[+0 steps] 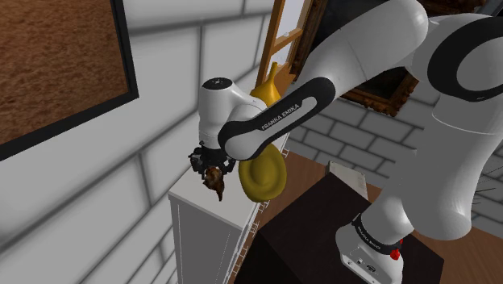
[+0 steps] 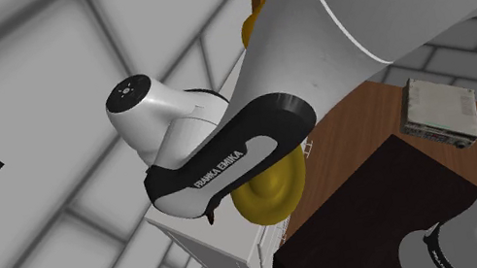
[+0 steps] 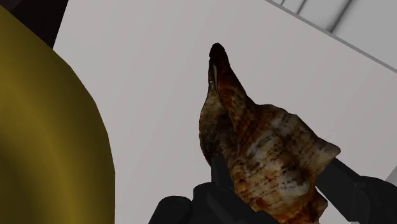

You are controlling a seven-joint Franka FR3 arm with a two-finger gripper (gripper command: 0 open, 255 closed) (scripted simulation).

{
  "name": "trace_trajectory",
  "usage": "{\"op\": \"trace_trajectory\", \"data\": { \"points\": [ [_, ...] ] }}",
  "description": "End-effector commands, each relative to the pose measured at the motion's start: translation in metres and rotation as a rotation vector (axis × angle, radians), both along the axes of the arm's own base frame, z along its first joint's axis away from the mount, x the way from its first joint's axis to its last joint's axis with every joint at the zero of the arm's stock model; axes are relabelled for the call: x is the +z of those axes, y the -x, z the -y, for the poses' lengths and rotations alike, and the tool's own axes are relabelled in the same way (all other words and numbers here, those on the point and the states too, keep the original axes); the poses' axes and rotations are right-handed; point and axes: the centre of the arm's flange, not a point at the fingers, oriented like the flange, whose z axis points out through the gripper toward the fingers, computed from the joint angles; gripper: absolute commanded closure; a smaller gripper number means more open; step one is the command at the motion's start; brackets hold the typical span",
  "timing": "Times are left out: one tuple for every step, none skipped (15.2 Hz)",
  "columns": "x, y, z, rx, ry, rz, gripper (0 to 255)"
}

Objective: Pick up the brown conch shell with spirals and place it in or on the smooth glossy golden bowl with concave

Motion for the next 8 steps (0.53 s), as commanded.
{"op": "trace_trajectory", "data": {
  "points": [
    [-0.001,0.001,0.000,0.001,0.000,-0.001,255],
    [-0.001,0.001,-0.001,0.001,0.000,-0.001,255],
    [-0.001,0.001,-0.001,0.001,0.000,-0.001,255],
    [-0.001,0.001,-0.001,0.001,0.000,-0.001,255],
    [-0.001,0.001,0.000,0.001,0.000,-0.001,255],
    [-0.001,0.001,0.000,0.001,0.000,-0.001,255],
    [0.005,0.001,0.000,0.001,0.000,-0.001,255],
    [0.010,0.001,0.000,0.001,0.000,-0.001,255]
  ]
}}
